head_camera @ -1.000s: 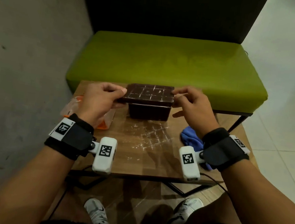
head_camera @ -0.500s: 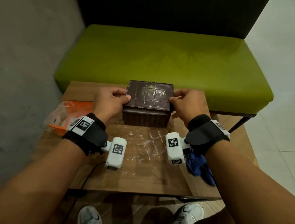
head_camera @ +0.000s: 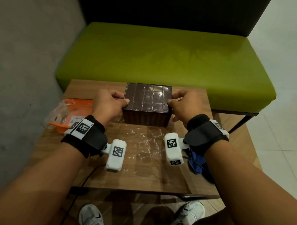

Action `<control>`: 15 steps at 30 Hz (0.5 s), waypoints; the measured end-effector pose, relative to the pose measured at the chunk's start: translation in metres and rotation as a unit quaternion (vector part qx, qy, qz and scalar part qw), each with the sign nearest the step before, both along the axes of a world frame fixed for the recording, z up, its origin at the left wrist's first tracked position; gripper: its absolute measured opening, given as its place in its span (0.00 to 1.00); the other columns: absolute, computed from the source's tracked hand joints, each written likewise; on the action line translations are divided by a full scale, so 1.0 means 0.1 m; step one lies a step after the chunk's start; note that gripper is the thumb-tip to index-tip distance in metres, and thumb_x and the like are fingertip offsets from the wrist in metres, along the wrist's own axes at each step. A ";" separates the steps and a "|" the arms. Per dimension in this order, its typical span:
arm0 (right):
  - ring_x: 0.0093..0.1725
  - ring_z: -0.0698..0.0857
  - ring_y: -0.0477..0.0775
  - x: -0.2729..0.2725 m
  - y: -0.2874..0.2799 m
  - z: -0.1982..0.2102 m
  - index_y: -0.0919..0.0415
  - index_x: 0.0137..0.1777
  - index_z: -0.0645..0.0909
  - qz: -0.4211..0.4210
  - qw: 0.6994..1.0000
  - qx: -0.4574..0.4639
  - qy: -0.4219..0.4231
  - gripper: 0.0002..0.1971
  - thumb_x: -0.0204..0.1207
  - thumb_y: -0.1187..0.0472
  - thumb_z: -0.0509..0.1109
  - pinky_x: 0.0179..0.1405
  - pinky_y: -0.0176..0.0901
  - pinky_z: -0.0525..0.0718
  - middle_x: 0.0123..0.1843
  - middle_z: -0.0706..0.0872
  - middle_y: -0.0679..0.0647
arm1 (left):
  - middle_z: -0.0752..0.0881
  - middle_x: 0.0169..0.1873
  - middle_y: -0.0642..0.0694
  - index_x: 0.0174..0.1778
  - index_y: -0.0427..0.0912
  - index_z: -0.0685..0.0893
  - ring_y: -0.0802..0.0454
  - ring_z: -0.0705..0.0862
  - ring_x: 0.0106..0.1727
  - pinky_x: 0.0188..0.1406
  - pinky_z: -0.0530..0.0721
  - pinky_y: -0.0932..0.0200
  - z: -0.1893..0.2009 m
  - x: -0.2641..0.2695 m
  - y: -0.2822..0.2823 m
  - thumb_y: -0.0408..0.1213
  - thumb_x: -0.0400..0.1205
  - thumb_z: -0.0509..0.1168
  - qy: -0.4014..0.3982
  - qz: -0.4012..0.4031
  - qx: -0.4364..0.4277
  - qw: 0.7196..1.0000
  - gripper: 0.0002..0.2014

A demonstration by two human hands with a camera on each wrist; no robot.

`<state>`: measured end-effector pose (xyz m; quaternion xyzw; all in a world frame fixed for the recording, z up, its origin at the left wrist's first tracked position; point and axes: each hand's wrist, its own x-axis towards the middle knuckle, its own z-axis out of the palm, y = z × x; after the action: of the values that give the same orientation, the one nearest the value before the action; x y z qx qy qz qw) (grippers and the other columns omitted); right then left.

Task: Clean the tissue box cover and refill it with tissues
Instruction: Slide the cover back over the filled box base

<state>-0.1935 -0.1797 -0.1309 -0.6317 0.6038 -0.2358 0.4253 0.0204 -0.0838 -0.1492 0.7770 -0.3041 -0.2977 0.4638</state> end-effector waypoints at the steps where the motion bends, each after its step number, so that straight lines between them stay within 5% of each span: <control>1: 0.50 0.93 0.62 0.00 0.00 -0.01 0.52 0.45 0.84 -0.002 1.000 0.000 0.004 0.07 0.79 0.61 0.79 0.44 0.60 0.95 0.51 0.91 0.60 | 0.92 0.50 0.42 0.46 0.47 0.88 0.42 0.93 0.50 0.46 0.91 0.47 0.01 -0.01 0.00 0.32 0.81 0.80 0.002 -0.001 0.001 1.000 0.08; 5: 0.54 0.91 0.62 -0.01 0.01 0.00 0.52 0.48 0.83 -0.002 1.000 0.020 -0.004 0.06 0.80 0.57 0.78 0.52 0.65 0.93 0.53 0.91 0.59 | 0.89 0.49 0.45 0.56 0.43 0.86 0.51 0.88 0.44 0.33 0.84 0.56 0.11 -0.03 -0.02 0.33 0.86 0.74 0.014 -0.040 0.040 0.998 0.05; 7: 0.53 0.90 0.63 -0.05 0.02 0.00 0.59 0.59 0.83 -0.001 0.997 0.075 -0.018 0.10 0.83 0.55 0.75 0.56 0.67 0.92 0.54 0.89 0.60 | 0.88 0.49 0.47 0.52 0.47 0.85 0.51 0.88 0.46 0.41 0.89 0.50 0.18 -0.03 -0.01 0.33 0.90 0.69 0.041 -0.081 0.074 0.993 0.04; 11: 0.43 0.90 0.67 -0.09 0.09 0.04 0.72 0.61 0.83 0.026 0.977 0.182 -0.105 0.16 0.91 0.57 0.64 0.37 0.56 0.93 0.55 0.88 0.68 | 0.90 0.54 0.39 0.58 0.37 0.89 0.42 0.90 0.50 0.41 0.93 0.53 0.28 -0.05 0.02 0.31 0.91 0.64 0.074 -0.124 0.097 0.985 0.08; 15: 0.51 0.89 0.60 -0.20 0.14 0.15 0.69 0.67 0.85 0.036 0.978 0.107 -0.175 0.12 0.90 0.68 0.63 0.52 0.56 0.91 0.60 0.91 0.64 | 0.94 0.56 0.44 0.54 0.45 0.90 0.41 0.92 0.62 0.53 0.93 0.42 0.43 -0.02 0.14 0.27 0.89 0.65 0.116 -0.089 0.012 0.989 0.11</control>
<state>-0.2139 -0.1655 -0.1160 -0.5524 0.5187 -0.2613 0.5980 0.0184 -0.0700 -0.1064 0.7126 -0.3124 -0.4293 0.4587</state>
